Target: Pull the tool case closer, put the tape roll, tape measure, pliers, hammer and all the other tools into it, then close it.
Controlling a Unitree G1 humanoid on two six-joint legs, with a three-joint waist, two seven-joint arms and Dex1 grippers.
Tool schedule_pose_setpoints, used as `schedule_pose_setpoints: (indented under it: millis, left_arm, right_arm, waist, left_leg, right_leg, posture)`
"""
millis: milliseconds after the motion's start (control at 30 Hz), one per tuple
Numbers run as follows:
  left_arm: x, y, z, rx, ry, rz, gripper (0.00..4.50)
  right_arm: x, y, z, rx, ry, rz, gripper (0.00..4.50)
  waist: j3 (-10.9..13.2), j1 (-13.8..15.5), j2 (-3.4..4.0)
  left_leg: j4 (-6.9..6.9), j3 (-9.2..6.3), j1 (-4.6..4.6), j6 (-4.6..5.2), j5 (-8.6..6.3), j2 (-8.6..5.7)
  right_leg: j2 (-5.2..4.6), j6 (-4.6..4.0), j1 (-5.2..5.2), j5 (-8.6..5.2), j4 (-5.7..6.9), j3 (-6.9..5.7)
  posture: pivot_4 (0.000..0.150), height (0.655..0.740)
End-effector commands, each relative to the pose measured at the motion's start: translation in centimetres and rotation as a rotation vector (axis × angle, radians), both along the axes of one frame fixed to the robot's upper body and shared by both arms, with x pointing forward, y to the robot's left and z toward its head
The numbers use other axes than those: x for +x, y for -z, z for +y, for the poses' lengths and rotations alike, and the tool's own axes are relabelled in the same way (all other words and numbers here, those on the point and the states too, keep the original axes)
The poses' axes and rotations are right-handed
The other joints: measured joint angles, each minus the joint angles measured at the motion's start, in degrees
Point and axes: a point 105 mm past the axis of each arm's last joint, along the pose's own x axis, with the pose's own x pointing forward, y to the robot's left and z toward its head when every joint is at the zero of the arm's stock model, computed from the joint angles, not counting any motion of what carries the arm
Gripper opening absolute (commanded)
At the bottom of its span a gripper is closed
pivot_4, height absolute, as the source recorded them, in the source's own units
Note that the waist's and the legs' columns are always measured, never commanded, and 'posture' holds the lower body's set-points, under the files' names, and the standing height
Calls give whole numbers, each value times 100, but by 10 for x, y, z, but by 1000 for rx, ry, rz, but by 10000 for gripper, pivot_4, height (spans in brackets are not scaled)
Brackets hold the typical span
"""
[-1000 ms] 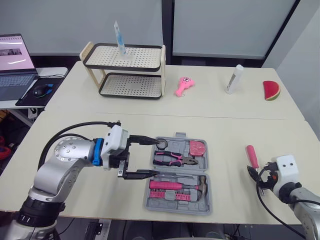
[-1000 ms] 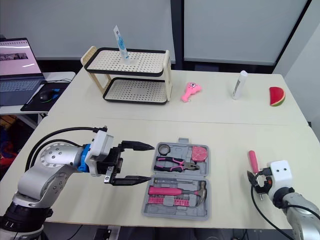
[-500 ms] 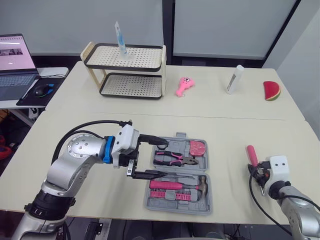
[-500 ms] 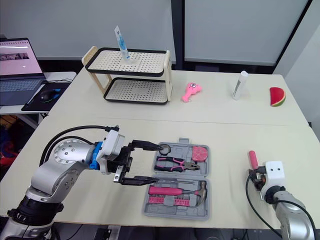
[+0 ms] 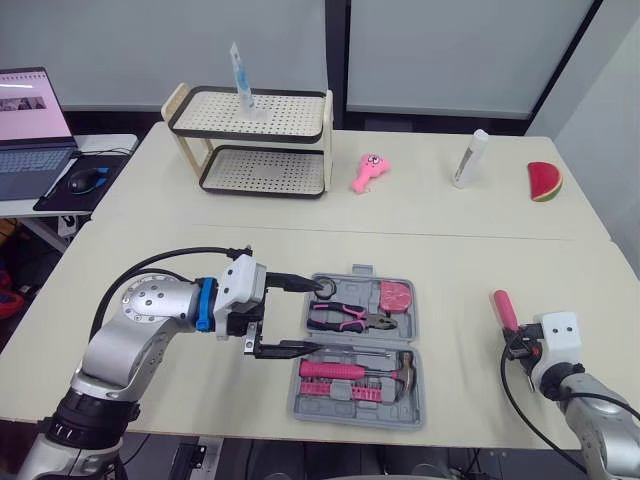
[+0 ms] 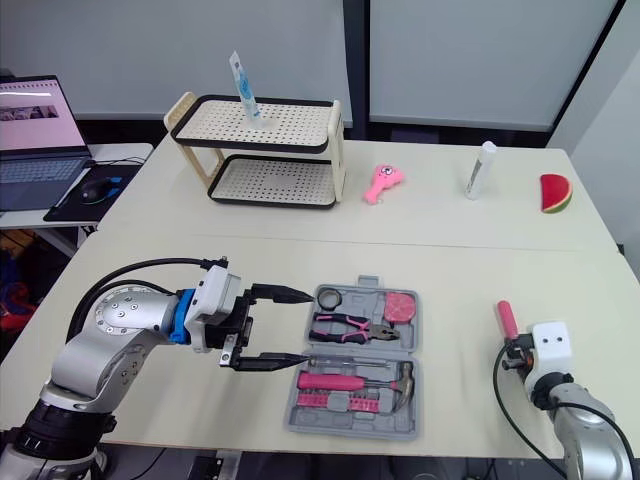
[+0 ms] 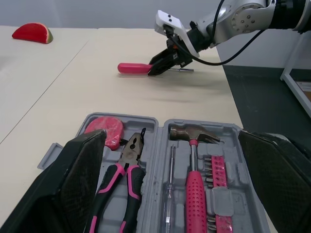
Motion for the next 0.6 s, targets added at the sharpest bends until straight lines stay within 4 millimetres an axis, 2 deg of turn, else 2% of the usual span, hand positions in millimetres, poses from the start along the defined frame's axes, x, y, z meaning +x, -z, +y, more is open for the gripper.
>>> schedule_pose_setpoints:
  millis: [33, 133, 267, 433, 600]
  left_arm:
    - [-9, -1, 17, 63, -1, -23, 45000]
    - [-21, 11, 35, 155, 20, -25, 45000]
    - [-34, 22, 52, 219, 11, 11, 45000]
    - [-52, 36, 66, 297, 48, 35, 45000]
    - [-61, 41, 71, 324, 69, 50, 45000]
  right_arm:
    - [5, -40, 30, -100, -229, -74, 7075]
    - [-2, -54, 52, -177, -425, -40, 7075]
    - [-24, -67, 89, -274, -753, 47, 7075]
    - [-58, -62, 130, -311, -1075, 193, 7074]
    - [-74, -54, 167, -303, -1241, 253, 7074]
  waist:
    - [1, -60, 6]
    - [1, -71, 6]
    - [4, -59, 4]
    - [5, 9, -2]
    - [13, 17, -16]
  left_leg:
    - [-1, 0, 0, 0, 0, 0]
    - [-3, -3, 2, 0, 0, 8]
    - [0, -4, 0, 0, 0, 6]
    - [2, -6, 1, 0, 0, 8]
    - [2, -4, -4, 0, 0, 10]
  right_leg:
    - [0, 0, -1, 0, 2, 1]
    - [8, -4, -2, -2, 3, -3]
    - [4, -5, 0, -2, 1, -6]
    - [5, -5, 3, -3, 0, -9]
    - [5, -7, -9, -6, -4, -7]
  posture:
    - [1500, 7350]
    - [1500, 7350]
    - [1500, 7350]
    - [1500, 7350]
    - [1500, 7350]
